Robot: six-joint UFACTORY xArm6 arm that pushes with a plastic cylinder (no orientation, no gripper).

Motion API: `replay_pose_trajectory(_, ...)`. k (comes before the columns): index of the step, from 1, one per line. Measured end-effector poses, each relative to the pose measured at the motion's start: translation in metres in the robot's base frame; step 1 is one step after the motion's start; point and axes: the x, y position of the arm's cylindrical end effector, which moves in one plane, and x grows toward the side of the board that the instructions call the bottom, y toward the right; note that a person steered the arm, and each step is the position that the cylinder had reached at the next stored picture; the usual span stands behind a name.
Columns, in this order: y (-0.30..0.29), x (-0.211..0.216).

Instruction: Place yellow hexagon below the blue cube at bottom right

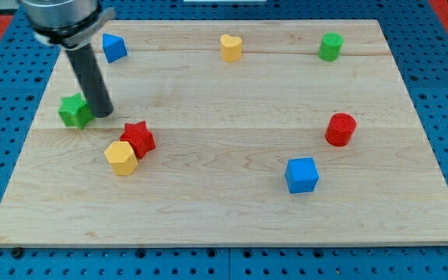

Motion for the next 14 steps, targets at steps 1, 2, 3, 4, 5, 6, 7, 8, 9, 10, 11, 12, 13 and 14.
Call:
replay_pose_trajectory(1, 0.001, 0.016)
replay_pose_trajectory(2, 0.001, 0.052)
replay_pose_trajectory(3, 0.034, 0.062)
replay_pose_trajectory(4, 0.071, 0.068)
replay_pose_trajectory(5, 0.046, 0.096)
replay_pose_trajectory(6, 0.018, 0.097)
replay_pose_trajectory(7, -0.007, 0.098)
replay_pose_trajectory(8, -0.035, 0.104)
replay_pose_trajectory(9, -0.072, 0.117)
replay_pose_trajectory(10, -0.084, 0.118)
replay_pose_trajectory(11, -0.062, 0.116)
replay_pose_trajectory(12, -0.036, 0.116)
replay_pose_trajectory(13, 0.019, 0.116)
replay_pose_trajectory(14, 0.076, 0.116)
